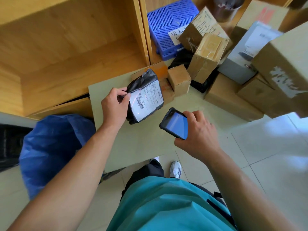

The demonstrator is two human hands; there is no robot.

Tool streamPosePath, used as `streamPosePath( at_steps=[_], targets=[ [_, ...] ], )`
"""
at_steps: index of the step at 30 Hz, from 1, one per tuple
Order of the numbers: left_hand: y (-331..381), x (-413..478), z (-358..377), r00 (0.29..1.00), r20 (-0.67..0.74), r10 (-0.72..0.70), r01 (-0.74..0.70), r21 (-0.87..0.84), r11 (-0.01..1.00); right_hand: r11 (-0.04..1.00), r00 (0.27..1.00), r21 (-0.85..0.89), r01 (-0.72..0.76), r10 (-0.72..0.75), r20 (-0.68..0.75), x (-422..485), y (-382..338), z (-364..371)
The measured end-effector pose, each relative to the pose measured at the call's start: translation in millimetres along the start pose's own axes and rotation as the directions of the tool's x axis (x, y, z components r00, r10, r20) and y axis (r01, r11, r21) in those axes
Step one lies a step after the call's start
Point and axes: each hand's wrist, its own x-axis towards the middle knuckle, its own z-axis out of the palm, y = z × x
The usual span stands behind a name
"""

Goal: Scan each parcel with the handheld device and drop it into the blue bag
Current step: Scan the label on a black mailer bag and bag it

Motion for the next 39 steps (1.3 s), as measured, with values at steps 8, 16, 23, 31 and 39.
streamPosePath(
  at_steps=[8, 16, 23, 31, 39],
  targets=[
    [5.1, -45.8, -18.0, 0.997, -0.042, -0.063, 0.064, 0.029, 0.998, 0.994, 0.993, -0.058, 0.098, -0.094, 0.076, -25.4, 11.8, 5.5],
    [-13.2, -78.0, -57.7, 0.983, -0.105, -0.149, 0.155, 0.052, 0.987, 0.985, 0.981, -0.017, 0.171, -0.168, 0.100, -34.5, -7.8, 14.8],
    [-40.2, -99.0, -103.9, 0.962, -0.183, -0.201, 0.213, 0.050, 0.976, 0.975, 0.971, 0.020, 0.222, -0.223, 0.091, -35.6, -51.3, 27.4],
    [-112.9, -130.5, -182.7, 0.933, -0.262, -0.246, 0.246, -0.034, 0.969, 0.958, 0.954, 0.057, 0.281, -0.285, 0.090, -57.3, -141.9, 66.5],
    [-222.9, -176.8, -287.5, 0.876, -0.329, -0.352, 0.331, -0.119, 0.936, 0.945, 0.937, 0.067, 0.319, -0.326, 0.128, -96.6, -267.5, 123.1]
  ],
)
